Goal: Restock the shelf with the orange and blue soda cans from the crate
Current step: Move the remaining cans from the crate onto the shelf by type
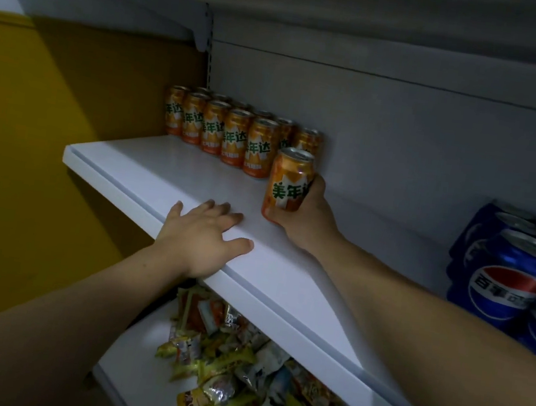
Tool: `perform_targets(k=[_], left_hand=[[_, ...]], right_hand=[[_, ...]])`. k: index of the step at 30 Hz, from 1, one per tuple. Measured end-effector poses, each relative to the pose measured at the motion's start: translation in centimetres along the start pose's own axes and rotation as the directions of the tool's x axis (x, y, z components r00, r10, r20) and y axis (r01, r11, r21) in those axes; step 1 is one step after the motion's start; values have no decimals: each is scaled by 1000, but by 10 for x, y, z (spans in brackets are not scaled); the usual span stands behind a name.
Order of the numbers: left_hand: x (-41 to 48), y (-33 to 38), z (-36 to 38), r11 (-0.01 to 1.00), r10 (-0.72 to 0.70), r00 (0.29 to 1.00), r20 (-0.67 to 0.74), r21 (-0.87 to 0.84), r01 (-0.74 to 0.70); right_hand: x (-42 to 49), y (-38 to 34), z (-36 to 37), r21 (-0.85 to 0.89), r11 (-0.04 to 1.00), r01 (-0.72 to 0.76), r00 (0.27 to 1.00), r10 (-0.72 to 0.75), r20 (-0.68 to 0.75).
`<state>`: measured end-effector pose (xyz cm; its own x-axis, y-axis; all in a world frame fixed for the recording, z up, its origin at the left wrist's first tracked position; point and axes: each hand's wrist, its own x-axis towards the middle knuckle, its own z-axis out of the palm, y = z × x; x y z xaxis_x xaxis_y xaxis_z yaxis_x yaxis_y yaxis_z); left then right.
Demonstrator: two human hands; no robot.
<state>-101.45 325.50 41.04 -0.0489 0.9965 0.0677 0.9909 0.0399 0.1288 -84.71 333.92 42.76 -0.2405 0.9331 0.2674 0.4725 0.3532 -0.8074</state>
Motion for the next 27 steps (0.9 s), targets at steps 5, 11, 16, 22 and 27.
perform_targets(k=[5, 11, 16, 22, 27], left_hand=[[0, -1, 1, 1000, -5, 1000, -2, -13, 5], [-1, 0, 2, 1000, -13, 1000, -23, -21, 12], [-3, 2, 0, 1000, -12, 1000, -19, -8, 12], [-5, 3, -1, 999, -17, 1000, -24, -29, 16], [-7, 4, -2, 999, -20, 999, -29, -46, 19]], right_hand=[[33, 7, 9, -11, 999, -31, 999, 31, -13], [59, 20, 12, -81, 996, -23, 999, 20, -44], [83, 25, 14, -181, 983, -41, 998, 31, -61], [101, 30, 17, -225, 973, -55, 997, 44, -57], [105, 27, 26, -252, 966, -57, 997, 41, -72]])
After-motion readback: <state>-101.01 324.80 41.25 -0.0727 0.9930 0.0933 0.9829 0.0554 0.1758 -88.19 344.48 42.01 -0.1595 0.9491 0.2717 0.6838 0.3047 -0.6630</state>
